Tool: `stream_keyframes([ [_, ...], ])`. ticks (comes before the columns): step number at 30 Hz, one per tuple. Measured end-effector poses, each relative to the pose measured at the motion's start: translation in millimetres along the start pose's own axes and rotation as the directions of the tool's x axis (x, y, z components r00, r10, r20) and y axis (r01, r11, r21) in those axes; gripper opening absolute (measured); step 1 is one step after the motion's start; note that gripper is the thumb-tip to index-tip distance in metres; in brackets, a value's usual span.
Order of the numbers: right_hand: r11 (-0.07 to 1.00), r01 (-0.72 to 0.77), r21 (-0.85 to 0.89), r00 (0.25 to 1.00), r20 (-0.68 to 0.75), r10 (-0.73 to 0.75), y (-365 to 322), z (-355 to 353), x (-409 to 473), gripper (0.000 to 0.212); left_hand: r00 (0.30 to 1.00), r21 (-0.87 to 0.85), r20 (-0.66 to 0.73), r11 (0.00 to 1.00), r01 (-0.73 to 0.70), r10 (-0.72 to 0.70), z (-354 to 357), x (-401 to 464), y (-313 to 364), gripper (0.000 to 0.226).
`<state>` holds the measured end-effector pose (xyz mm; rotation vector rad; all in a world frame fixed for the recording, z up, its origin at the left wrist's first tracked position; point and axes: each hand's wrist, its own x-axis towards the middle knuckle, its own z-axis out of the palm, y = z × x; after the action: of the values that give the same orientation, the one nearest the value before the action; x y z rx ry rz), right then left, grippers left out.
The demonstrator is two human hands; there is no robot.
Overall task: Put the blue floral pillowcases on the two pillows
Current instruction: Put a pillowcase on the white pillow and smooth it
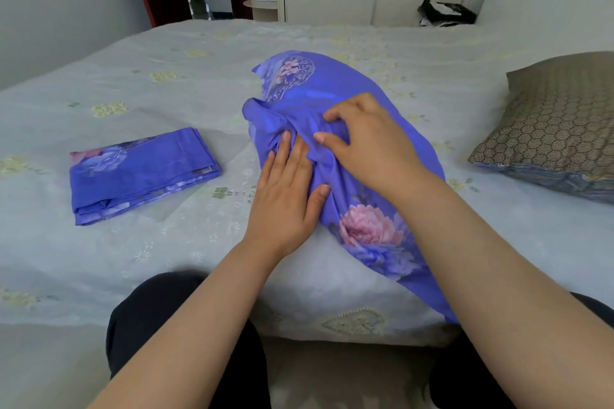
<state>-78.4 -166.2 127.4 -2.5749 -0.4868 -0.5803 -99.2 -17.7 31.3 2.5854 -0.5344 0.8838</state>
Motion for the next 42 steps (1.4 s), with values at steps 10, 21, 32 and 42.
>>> stream_keyframes([
  [10, 0.944, -0.176, 0.278, 0.973, 0.192, 0.125, 20, 45, 5, 0.022, 0.990, 0.027, 0.128, 0.997, -0.069, 0.065, 1, 17, -15, 0.064],
  [21, 0.988, -0.143, 0.064, 0.969, 0.210, 0.127, 39, 75, 7, 0.041, 0.987, 0.021, 0.158, 0.999, -0.040, 0.036, 0, -1, -23, 0.057],
  [32, 0.984, -0.123, -0.128, 0.986, 0.093, 0.136, 26, 78, 30, 0.029, 0.962, 0.120, 0.274, 0.992, -0.023, -0.011, -9, -7, -38, 0.060],
  [42, 0.953, -0.254, 0.163, 0.952, -0.134, 0.276, 17, 88, 29, 0.026, 0.989, -0.046, 0.131, 0.997, -0.066, 0.072, -12, -45, -46, 0.050],
])
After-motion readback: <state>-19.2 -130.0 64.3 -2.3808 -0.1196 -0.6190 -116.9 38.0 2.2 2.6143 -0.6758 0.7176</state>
